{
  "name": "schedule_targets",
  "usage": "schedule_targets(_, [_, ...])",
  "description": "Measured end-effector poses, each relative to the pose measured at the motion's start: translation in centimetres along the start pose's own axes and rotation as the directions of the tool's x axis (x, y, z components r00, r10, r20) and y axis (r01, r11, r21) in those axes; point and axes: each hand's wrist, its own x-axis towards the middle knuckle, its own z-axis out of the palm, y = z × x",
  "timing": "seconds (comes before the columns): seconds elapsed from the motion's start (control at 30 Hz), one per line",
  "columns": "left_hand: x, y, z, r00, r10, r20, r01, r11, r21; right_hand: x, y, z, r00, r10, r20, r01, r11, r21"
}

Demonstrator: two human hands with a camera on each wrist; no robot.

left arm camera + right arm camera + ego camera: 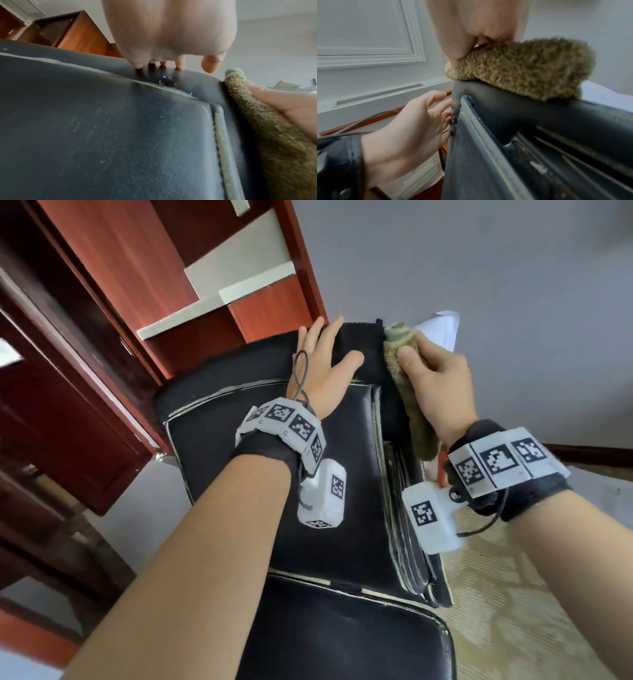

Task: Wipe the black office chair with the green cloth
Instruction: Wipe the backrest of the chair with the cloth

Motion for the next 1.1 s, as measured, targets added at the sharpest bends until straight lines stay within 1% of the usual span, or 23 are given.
schedule_targets(0.1, [-0.6, 0.6, 0.6, 1.000, 0.024, 0.011, -0.024, 1.000, 0.008, -0.7, -0.2, -1.2, 1.000, -0.023, 0.002, 0.023, 0.998, -0.053])
schedule_targets(0.23, [-1.2, 1.6, 0.7, 0.999, -0.022, 0.048, 0.019, 0.998, 0.060, -0.7, -0.4, -1.9, 0.998, -0.033, 0.050, 0.036, 0.998, -0.059])
schedule_targets(0.37, [-1.5, 2.2, 0.6, 0.995, -0.063, 0.078, 0.054, 0.992, 0.113, -0.3, -0.2, -1.9, 0.998, -0.019, 0.065, 0.019, 1.000, 0.002])
schedule_targets(0.47, [-1.4, 2.0, 0.2, 0.993, -0.074, 0.097, 0.068, 0.996, 0.061, -0.3, -0.4, -1.5, 0.999, 0.017, 0.050, -0.016, 0.999, -0.037])
schedule_targets(0.57, [-1.4, 1.3, 0.2, 0.993, -0.057, 0.107, 0.055, 0.998, 0.023, -0.5, -0.7, -1.2, 0.999, 0.032, 0.031, -0.030, 0.998, -0.059])
schedule_targets(0.63, [-1.4, 1.3, 0.2, 0.996, -0.041, 0.085, 0.042, 0.999, -0.008, -0.8, -1.1, -1.1, 1.000, 0.013, 0.014, -0.012, 0.997, -0.080])
schedule_targets(0.73, [-1.4, 1.7, 0.5, 0.995, -0.034, 0.096, 0.037, 0.999, -0.025, -1.3, -1.2, -1.2, 1.000, -0.007, -0.008, 0.006, 0.992, -0.125])
schedule_targets(0.87, [-0.9, 1.6, 1.5, 0.997, -0.014, 0.072, 0.013, 1.000, 0.020, -1.0, -0.4, -1.9, 1.000, 0.004, -0.003, -0.004, 0.999, -0.048])
schedule_targets(0.97, [-0.9, 1.2, 1.9, 0.999, -0.003, 0.050, 0.001, 0.999, 0.038, -0.7, -0.6, -2.0, 0.998, -0.043, 0.036, 0.044, 0.999, -0.017])
schedule_targets(1.03, [-0.7, 1.2, 1.6, 0.999, -0.019, 0.041, 0.018, 0.999, 0.045, -0.6, -0.8, -1.8, 0.996, -0.071, 0.056, 0.070, 0.997, 0.018])
schedule_targets(1.1, [-0.6, 1.6, 1.6, 0.998, -0.042, 0.044, 0.040, 0.998, 0.049, -0.6, -0.7, -1.7, 0.995, -0.073, 0.071, 0.069, 0.997, 0.046])
